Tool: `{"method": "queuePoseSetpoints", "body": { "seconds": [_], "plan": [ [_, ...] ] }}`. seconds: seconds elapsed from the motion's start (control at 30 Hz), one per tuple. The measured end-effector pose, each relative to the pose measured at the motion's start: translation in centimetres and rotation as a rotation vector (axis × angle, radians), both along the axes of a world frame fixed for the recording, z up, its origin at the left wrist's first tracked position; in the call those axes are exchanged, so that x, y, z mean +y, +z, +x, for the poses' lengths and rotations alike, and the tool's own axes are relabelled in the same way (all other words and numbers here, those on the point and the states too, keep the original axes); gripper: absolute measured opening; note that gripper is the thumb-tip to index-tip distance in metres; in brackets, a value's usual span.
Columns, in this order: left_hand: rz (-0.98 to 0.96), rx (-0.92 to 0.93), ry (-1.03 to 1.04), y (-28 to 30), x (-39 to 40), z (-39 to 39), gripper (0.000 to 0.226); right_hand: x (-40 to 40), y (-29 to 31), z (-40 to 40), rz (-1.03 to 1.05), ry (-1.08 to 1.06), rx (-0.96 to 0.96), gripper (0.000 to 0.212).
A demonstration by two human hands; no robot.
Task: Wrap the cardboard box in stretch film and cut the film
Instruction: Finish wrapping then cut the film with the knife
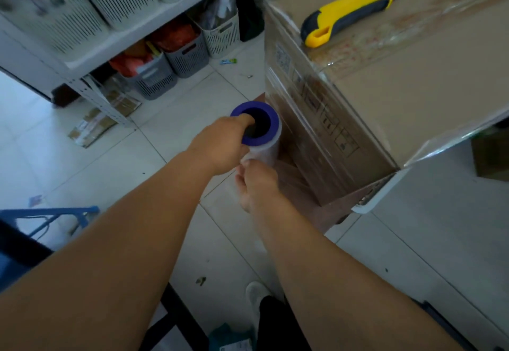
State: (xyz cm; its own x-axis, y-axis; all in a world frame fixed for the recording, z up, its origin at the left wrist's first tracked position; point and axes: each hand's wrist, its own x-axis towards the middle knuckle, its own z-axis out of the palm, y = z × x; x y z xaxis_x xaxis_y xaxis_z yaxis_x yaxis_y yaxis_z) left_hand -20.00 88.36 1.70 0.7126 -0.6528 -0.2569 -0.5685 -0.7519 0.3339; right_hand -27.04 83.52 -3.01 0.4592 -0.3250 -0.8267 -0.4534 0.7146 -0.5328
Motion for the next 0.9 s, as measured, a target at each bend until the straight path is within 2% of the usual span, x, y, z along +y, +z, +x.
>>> {"method": "queuePoseSetpoints", "body": {
  "seconds": [0.13,0.27,0.47,0.57,0.73,0.83,0.9],
  "plan": [
    [-0.175,0.03,0.151,1.6,1.3,-0.7,0.048,-0.1,2.7,-0.7,-0.124,0.05,-0.123,0.032],
    [-0.328,0.038,0.271,5.0,1.5,-1.5,0.04,-0.2,8.4,-1.0,-0.201,0.1,-0.237,0.023],
    [-0.509,0.054,0.371,10.5,0.1,-1.7,0.034,-2.3,16.0,-0.6,-0.603,0.066,-0.39,0.013],
    [-0.575,0.086,0.353,12.1,-1.1,-1.6,0.036,-4.7,18.3,0.5,-0.694,-0.009,-0.456,0.013],
    [-0.573,0.135,0.269,13.5,-4.6,-1.1,0.043,-9.9,19.6,2.5,-0.877,0.003,-0.22,0.048],
    [-0.496,0.11,0.206,14.1,-7.1,-0.5,0.048,-12.4,19.0,3.6,-0.941,0.059,-0.039,0.054],
    [-0.442,0.06,0.177,14.5,-8.6,0.1,0.046,-13.1,18.7,4.2,-0.916,0.086,0.004,0.053]
  ]
}}
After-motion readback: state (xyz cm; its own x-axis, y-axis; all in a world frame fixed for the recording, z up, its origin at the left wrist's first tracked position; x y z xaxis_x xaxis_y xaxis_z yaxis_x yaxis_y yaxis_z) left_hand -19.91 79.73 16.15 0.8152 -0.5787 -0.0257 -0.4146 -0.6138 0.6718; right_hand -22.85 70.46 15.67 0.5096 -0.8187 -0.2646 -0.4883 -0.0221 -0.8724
